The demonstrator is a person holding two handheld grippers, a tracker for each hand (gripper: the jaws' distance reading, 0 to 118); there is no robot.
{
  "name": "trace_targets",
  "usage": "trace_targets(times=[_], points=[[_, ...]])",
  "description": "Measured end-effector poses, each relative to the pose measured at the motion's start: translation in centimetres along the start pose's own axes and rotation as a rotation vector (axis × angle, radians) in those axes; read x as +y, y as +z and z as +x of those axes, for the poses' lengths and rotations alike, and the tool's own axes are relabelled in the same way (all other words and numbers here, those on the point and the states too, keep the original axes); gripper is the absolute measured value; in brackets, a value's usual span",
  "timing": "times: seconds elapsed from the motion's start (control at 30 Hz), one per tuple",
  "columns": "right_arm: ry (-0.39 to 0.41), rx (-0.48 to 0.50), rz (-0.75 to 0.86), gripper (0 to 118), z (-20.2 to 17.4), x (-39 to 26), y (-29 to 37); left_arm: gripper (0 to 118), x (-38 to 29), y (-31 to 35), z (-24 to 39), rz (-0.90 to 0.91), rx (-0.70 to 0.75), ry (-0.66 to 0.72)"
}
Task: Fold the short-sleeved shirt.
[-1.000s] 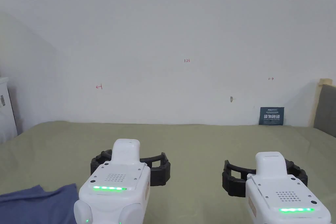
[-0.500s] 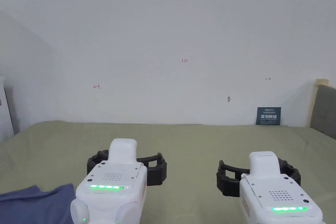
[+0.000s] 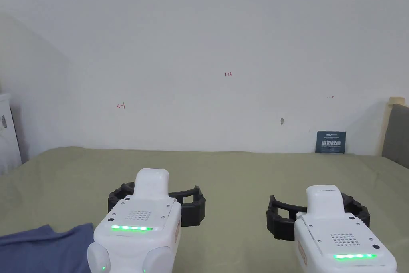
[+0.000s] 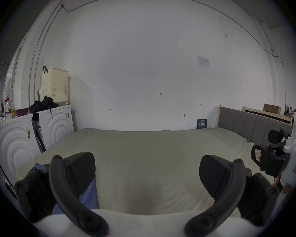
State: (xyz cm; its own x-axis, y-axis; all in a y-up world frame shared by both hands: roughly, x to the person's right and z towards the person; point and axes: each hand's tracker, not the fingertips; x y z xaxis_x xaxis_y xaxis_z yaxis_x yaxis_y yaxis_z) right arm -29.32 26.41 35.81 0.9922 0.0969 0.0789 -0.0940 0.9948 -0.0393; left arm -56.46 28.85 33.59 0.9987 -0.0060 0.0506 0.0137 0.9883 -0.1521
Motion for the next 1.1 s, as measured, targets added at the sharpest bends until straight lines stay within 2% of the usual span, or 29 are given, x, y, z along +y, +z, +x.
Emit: trace_targets(times=[1.1], points=[[-0.006,-0.008,0.002,118,0.76,0.03,-0.12,118,-0.59,0.16,0.31,0.000,-0.006,0.009]])
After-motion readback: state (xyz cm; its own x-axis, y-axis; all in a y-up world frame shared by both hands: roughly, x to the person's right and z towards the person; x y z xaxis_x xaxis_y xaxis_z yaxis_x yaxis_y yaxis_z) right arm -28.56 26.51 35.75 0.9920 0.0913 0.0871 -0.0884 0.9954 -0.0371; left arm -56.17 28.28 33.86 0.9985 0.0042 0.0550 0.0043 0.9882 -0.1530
